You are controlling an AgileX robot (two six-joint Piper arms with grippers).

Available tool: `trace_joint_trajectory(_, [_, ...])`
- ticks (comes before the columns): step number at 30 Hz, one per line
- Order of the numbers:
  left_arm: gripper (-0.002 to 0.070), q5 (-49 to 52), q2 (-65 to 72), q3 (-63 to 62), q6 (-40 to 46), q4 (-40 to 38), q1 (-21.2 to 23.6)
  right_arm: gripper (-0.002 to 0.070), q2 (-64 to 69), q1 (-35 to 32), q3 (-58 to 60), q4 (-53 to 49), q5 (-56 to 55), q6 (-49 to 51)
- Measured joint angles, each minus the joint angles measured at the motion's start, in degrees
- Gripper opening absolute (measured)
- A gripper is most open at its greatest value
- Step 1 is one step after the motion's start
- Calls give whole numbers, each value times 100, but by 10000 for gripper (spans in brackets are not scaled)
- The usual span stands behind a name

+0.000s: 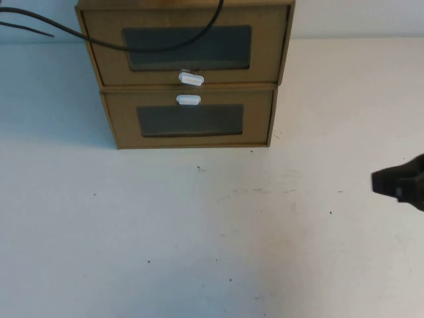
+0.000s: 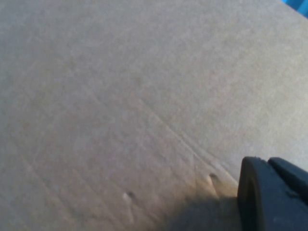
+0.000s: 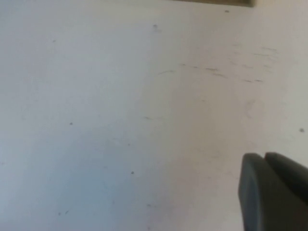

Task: Open the shoe box
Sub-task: 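Pull the top drawer of the cardboard box fully open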

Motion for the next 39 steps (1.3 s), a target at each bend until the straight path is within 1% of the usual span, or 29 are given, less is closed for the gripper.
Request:
trace_joint_trajectory(4, [-5, 11, 0, 0, -17, 0, 0, -13, 708, 1071, -669, -512, -232, 327])
trace_joint_trajectory(9, [-5, 33, 0, 0, -66, 0, 0, -13, 1588, 2334, -1492, -2119, -391, 1335])
trace_joint_trajectory(12, [-5, 45, 0, 0, -90, 0, 0, -13, 2049, 2956, -1946, -3275, -469, 1941])
trace_joint_trajectory(14, [-5, 45, 0, 0, -130, 0, 0, -13, 2348, 3350, -2173, -4241, -543, 2434])
trace_joint_trajectory(18, [-5, 56, 0, 0, -187, 0, 0, -13, 2828, 3994, -2379, -6373, -768, 3509])
trace_joint_trajectory(20, [-5, 54, 0, 0, -201, 0, 0, -13, 3044, 4264, -2415, -7651, -879, 4198])
trace_joint_trajectory(23, [-5, 54, 0, 0, -210, 0, 0, -13, 3325, 4518, -2415, -9420, -973, 5219])
trace_joint_trajectory(27, [-5, 54, 0, 0, -210, 0, 0, -13, 3651, 4600, -2415, -11492, -1130, 6622])
trace_joint_trajectory(30, [-5, 54, 0, 0, -214, 0, 0, -13, 3882, 4600, -2415, -12692, -1160, 7532])
trace_joint_trajectory(32, [-5, 58, 0, 0, -214, -7, 0, -6, 4005, 4600, -2460, -13144, -1263, 7842])
trace_joint_trajectory(34, [-5, 58, 0, 0, -223, -7, 0, 17, 4102, 4600, -2531, -13321, -1359, 7960])
trace_joint_trajectory(36, [-5, 67, 0, 0, -223, -7, 0, 55, 4211, 4600, -2650, -13409, -1384, 7999])
trace_joint_trajectory(39, [-5, 67, 0, 0, -234, -7, 0, 141, 4400, 4600, -2864, -13443, -1282, 7945])
